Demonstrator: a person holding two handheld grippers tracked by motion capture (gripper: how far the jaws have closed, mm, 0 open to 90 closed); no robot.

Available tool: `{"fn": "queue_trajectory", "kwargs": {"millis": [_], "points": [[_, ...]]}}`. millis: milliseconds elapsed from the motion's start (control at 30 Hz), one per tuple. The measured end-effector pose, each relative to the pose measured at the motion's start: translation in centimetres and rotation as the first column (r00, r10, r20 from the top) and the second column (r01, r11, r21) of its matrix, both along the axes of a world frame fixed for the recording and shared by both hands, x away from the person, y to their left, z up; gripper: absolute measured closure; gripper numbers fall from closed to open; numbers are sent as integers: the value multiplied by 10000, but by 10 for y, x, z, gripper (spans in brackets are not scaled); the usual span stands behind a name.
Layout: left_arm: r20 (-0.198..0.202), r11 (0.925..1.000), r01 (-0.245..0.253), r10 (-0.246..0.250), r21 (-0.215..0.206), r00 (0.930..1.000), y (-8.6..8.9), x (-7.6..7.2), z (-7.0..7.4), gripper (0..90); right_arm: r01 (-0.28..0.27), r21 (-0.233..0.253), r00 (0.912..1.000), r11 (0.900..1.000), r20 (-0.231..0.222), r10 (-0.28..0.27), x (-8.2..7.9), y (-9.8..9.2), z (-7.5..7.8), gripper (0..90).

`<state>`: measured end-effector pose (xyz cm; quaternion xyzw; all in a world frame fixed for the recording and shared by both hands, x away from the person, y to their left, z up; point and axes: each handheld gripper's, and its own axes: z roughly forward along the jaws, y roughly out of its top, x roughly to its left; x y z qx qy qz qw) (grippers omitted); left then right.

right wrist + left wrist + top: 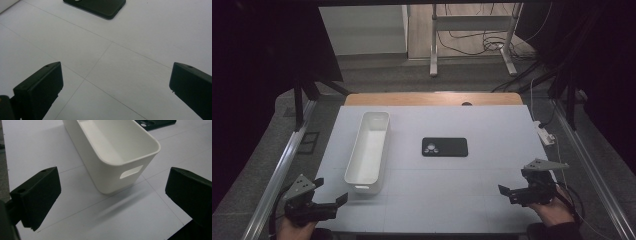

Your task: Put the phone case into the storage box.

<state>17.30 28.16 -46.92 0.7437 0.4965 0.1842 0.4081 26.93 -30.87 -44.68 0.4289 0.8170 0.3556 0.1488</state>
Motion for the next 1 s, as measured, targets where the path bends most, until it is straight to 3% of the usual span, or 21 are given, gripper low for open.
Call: {"fn": "queue_trajectory", "kwargs": {"millis": [233, 1000], "points": [[-7, 10000, 35, -35, 62, 10000, -1, 0, 0, 10, -149, 57, 9998, 9999, -90, 150, 6, 5, 2, 0], [-77, 9999, -6, 7, 154, 10000, -2, 1, 0, 10, -755, -582, 9952, 9954, -669, 716, 47, 28, -5, 0]]}}
